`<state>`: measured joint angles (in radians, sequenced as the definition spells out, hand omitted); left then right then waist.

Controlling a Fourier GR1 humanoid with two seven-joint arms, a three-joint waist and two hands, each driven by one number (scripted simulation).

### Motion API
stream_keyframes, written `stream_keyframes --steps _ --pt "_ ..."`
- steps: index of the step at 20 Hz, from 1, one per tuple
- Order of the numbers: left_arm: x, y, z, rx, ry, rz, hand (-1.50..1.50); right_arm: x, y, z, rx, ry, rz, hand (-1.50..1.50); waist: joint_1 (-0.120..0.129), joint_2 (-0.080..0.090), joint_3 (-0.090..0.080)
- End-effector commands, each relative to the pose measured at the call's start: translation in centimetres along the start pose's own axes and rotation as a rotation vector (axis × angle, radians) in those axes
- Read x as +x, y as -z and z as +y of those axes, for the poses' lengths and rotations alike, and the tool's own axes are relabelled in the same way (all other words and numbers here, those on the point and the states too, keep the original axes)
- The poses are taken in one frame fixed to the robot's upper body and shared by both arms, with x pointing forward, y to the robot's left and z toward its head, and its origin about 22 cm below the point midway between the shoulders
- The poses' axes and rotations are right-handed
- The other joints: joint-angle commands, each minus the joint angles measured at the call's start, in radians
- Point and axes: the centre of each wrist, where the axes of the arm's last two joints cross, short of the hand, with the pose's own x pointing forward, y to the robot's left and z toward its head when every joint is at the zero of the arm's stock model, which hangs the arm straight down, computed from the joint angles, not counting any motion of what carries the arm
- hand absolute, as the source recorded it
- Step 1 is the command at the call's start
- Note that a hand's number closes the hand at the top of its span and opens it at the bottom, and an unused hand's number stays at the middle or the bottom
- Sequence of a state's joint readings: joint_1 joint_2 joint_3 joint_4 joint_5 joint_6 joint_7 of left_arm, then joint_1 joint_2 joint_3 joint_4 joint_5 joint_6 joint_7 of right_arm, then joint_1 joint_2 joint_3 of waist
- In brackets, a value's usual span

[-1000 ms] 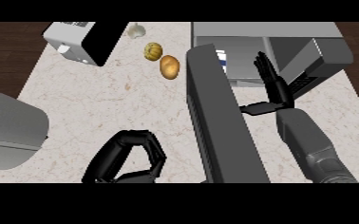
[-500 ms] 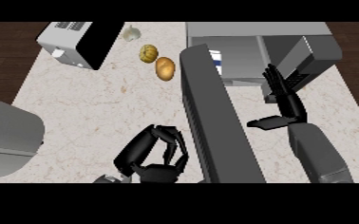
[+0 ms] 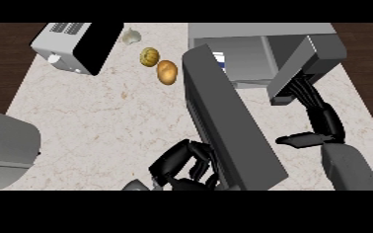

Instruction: Pick up the milk, place it into the microwave and close the microwave

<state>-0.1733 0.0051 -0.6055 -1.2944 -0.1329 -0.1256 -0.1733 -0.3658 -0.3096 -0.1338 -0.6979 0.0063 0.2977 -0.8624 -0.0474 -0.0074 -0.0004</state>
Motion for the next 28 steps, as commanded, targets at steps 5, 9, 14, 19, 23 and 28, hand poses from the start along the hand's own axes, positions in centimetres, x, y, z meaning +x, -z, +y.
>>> stream_keyframes --steps 5,9,14,19,23,28 --pt "0.1 2.5 -5.2 -0.04 0.066 0.012 1.5 4.2 -1.6 -3.9 0.034 0.073 -0.079 -1.5 -0.035 0.004 -0.003" --pt "0.4 3.8 -5.2 0.041 0.079 0.024 1.5 5.3 -0.2 -3.1 0.1 0.132 -0.096 -1.5 -0.057 0.011 -0.004" --pt "1.9 5.3 -4.4 0.186 0.025 -0.032 1.5 7.7 1.3 -4.5 0.125 0.147 -0.136 -1.5 -0.085 0.018 -0.005" --pt "2.8 6.6 -3.3 0.276 0.011 -0.079 1.5 10.1 3.3 -5.0 0.235 0.163 -0.159 -1.5 -0.121 0.026 -0.006" --pt "3.9 7.9 -2.3 0.333 0.019 -0.122 1.5 11.4 4.6 -4.2 0.315 0.184 -0.186 -1.5 -0.148 0.032 -0.006" --pt "5.1 9.8 -0.2 0.41 0.017 -0.12 1.5 13.0 5.8 -3.9 0.364 0.205 -0.208 -1.5 -0.188 0.042 -0.005"
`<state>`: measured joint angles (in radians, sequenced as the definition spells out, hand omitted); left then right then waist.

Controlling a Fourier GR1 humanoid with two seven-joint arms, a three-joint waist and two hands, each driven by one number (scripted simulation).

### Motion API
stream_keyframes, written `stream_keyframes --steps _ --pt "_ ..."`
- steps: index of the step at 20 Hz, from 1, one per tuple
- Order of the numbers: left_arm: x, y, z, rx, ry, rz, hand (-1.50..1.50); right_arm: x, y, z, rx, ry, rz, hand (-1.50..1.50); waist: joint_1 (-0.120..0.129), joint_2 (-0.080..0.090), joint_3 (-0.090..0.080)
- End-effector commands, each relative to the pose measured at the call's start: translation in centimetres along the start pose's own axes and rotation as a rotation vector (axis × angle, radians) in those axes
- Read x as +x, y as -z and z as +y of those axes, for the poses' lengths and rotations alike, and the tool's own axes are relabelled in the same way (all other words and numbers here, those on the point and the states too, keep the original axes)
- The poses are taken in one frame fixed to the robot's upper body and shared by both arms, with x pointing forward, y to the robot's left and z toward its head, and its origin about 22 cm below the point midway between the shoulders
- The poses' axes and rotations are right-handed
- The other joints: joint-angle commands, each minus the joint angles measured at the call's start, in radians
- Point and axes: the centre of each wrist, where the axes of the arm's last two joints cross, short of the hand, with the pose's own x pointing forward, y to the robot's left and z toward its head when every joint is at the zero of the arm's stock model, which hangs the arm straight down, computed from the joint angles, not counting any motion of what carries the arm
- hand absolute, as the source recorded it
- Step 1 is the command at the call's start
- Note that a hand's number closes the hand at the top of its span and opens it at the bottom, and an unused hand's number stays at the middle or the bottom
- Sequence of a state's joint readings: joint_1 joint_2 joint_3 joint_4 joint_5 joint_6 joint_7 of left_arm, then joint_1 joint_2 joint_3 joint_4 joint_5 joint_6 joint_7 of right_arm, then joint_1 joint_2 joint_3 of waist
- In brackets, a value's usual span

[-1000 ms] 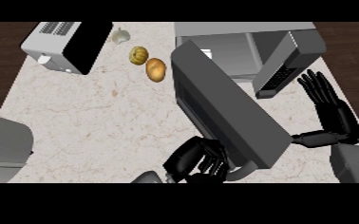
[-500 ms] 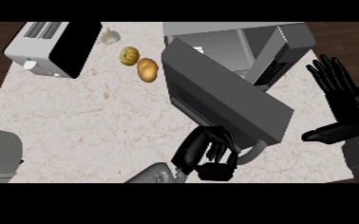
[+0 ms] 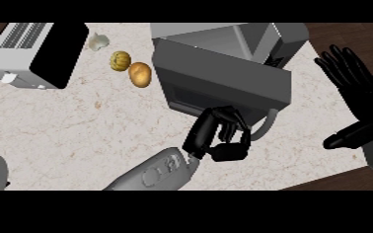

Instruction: Pick up the milk, place it into the microwave and close the microwave

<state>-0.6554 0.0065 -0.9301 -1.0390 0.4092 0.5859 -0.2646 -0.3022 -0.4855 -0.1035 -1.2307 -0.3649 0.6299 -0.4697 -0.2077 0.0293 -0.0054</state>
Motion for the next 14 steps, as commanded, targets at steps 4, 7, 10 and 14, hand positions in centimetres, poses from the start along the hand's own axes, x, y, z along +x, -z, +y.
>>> stream_keyframes --steps 4,7,10,14 --pt "1.7 3.6 1.6 0.127 -0.031 0.012 1.5 1.7 2.0 0.4 0.119 0.068 -0.075 -1.5 -0.057 0.013 0.0" --pt "2.1 4.9 2.6 0.182 -0.049 0.028 1.5 2.5 2.7 0.3 0.125 0.074 -0.088 -1.5 -0.067 0.025 0.0" --pt "2.8 5.9 3.3 0.221 -0.087 0.008 1.5 2.5 2.6 0.6 0.144 0.102 -0.077 -1.5 -0.092 0.03 -0.001" --pt "4.0 7.3 4.5 0.297 -0.164 -0.036 1.5 3.7 3.5 0.2 0.151 0.099 -0.098 -1.5 -0.105 0.038 -0.003"
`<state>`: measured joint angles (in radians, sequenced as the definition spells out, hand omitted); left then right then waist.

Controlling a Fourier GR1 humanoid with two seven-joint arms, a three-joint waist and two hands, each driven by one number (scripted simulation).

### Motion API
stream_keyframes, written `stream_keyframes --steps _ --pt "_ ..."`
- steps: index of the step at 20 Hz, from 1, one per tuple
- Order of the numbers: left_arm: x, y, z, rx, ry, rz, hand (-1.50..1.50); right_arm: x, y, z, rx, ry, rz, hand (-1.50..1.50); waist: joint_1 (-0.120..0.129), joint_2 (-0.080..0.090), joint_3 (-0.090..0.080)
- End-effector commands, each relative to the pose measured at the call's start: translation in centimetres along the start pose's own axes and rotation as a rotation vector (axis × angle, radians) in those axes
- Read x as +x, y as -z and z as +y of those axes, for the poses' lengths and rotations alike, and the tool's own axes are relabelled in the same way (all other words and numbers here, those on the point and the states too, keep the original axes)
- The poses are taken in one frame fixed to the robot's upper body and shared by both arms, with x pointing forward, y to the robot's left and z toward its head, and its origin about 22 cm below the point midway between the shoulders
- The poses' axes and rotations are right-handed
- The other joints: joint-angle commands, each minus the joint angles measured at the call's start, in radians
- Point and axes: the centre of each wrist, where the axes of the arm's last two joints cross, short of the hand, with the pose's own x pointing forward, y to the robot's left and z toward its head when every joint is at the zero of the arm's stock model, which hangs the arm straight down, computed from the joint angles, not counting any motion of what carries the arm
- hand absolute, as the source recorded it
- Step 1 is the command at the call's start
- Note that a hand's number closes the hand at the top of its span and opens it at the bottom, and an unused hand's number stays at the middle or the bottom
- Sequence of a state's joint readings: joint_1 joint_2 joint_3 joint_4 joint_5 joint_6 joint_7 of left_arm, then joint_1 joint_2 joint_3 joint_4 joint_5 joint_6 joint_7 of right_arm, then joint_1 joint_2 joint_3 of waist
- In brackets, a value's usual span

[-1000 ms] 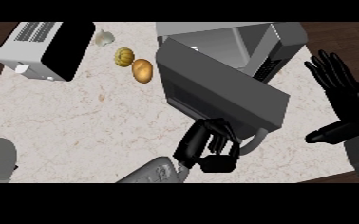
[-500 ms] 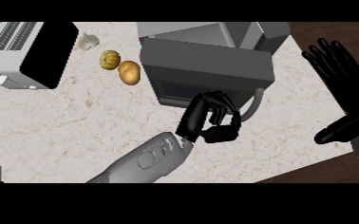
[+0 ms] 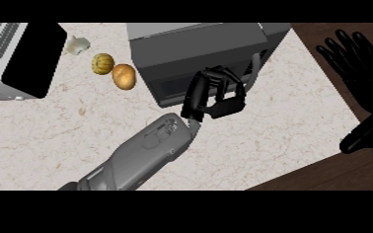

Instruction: Pick up the milk, place it into the microwave and close the microwave

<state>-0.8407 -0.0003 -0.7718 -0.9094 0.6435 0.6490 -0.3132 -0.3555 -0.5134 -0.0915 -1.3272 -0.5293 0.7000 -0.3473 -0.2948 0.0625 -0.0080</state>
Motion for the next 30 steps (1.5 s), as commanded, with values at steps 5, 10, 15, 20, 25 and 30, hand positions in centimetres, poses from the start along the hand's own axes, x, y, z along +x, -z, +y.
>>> stream_keyframes --steps 5,10,15,20,25,30 --pt "1.4 2.8 1.2 0.086 -0.071 -0.053 1.5 1.4 1.1 -0.3 0.05 0.027 -0.041 -1.5 -0.026 0.015 0.002" --pt "0.6 2.5 1.5 0.104 -0.083 -0.066 1.5 2.6 1.5 -0.9 0.071 0.021 -0.056 -1.5 -0.038 0.022 0.003" --pt "0.6 2.7 1.5 0.105 -0.096 -0.095 1.5 3.3 2.2 -0.9 0.087 0.017 -0.061 -1.5 -0.042 0.026 0.003" --pt "0.5 2.9 1.7 0.126 -0.11 -0.099 1.5 3.8 2.0 -1.4 0.083 0.034 -0.074 -1.5 -0.054 0.028 0.005" --pt "0.2 2.8 1.7 0.121 -0.11 -0.124 1.5 4.6 2.7 -1.5 0.104 0.03 -0.086 -1.5 -0.05 0.03 0.004" --pt "0.4 3.0 1.5 0.125 -0.113 -0.138 1.5 5.2 2.8 -1.9 0.099 0.03 -0.083 -1.5 -0.057 0.033 0.004"
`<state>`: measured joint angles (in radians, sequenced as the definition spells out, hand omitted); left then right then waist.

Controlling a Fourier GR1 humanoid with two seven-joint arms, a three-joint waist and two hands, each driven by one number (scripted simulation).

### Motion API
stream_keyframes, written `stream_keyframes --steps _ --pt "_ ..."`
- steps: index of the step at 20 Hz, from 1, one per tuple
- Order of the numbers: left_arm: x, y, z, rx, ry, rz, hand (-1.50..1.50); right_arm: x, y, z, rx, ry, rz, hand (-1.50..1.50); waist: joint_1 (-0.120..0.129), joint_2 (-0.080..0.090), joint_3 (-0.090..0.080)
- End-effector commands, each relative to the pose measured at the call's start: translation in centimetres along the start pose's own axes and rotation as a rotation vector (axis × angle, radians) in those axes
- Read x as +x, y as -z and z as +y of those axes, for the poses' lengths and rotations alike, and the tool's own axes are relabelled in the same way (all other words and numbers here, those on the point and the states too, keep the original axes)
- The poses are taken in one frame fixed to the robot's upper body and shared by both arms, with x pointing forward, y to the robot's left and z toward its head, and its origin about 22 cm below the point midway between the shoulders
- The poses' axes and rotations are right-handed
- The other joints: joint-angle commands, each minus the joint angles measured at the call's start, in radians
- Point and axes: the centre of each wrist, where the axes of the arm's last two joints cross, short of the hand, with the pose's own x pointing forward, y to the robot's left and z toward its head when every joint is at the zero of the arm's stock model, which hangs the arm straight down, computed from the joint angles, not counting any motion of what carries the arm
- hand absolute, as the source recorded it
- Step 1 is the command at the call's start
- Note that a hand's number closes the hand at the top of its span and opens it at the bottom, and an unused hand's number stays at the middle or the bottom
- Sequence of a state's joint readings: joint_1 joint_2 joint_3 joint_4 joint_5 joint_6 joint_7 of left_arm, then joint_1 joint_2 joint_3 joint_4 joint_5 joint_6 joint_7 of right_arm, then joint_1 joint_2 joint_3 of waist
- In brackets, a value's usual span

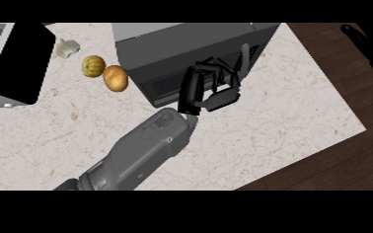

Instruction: Pick up the milk, place it into the microwave and close the microwave

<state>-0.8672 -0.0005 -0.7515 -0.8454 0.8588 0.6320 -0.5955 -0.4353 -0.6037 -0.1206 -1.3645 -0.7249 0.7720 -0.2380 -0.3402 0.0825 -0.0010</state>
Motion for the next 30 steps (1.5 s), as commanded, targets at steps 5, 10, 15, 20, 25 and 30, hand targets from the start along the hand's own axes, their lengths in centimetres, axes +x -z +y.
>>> stream_keyframes --steps 5,10,15,20,25,30 --pt "0.0 1.9 1.0 0.054 0.01 0.009 1.5 1.3 -0.2 -0.8 0.002 -0.004 -0.005 -1.5 -0.022 0.011 -0.002" --pt "0.3 2.3 0.7 0.045 0.005 -0.013 1.5 1.7 0.4 -1.0 0.005 -0.005 -0.01 -1.5 -0.006 0.016 -0.002" --pt "0.2 2.3 0.7 0.049 0.004 -0.019 1.5 2.2 0.4 -1.2 0.014 -0.002 -0.008 -1.5 -0.012 0.016 -0.001" --pt "0.1 2.3 0.7 0.048 -0.012 -0.021 1.5 2.2 0.7 -1.1 0.062 0.027 -0.01 -1.5 -0.005 0.018 0.0" --pt "0.1 2.4 0.6 0.049 -0.01 -0.025 1.5 2.5 1.0 -1.1 0.105 0.046 -0.008 -1.5 -0.01 0.014 0.0" --pt "-0.1 2.3 0.6 0.041 -0.006 -0.031 1.5 2.6 0.9 -1.4 0.109 0.057 0.001 -1.5 -0.003 0.019 0.001"
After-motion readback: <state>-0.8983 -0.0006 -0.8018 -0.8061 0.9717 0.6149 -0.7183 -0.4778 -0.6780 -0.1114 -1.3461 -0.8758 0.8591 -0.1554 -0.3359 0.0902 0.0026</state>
